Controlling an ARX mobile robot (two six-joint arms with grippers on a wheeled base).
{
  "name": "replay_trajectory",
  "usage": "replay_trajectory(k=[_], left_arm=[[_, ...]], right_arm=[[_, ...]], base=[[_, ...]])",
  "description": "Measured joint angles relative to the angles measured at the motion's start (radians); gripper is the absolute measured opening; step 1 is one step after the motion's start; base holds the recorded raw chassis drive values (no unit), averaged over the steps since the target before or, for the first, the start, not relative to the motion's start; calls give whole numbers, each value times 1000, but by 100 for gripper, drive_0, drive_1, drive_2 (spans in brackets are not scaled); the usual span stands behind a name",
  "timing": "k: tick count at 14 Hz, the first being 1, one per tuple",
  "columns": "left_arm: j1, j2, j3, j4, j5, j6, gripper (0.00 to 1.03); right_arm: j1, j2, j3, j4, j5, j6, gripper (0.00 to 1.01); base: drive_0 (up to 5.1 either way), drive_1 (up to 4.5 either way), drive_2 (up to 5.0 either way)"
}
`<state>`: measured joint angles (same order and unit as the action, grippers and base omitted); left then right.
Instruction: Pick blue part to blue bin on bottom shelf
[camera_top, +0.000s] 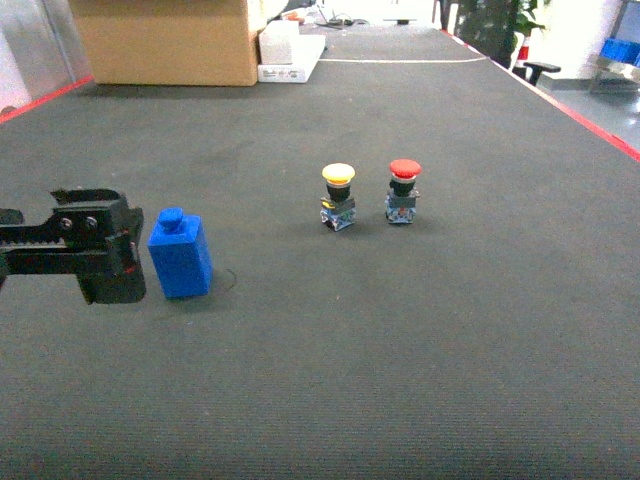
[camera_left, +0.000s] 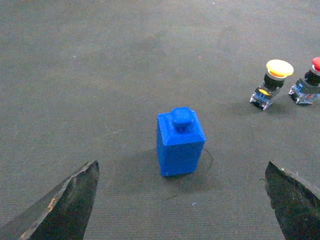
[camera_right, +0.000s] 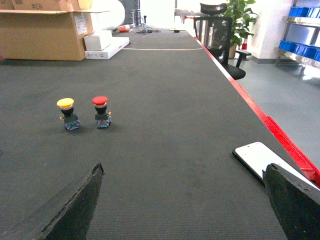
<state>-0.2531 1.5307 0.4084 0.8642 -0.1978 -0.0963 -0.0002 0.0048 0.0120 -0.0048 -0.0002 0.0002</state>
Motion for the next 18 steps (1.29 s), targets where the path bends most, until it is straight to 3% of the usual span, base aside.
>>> replay_trajectory(k=[5, 8, 18], left_arm=[[6, 230, 96, 102, 17, 29, 98], [6, 325, 169, 103, 17, 52, 98], [30, 545, 414, 19, -14, 55, 98]], right_arm=[[0, 0, 0, 0, 0, 0, 98], [0, 0, 0, 0, 0, 0, 98], [0, 0, 0, 0, 0, 0, 98]], base=[[0, 0, 0], [0, 0, 0], [0, 0, 0]])
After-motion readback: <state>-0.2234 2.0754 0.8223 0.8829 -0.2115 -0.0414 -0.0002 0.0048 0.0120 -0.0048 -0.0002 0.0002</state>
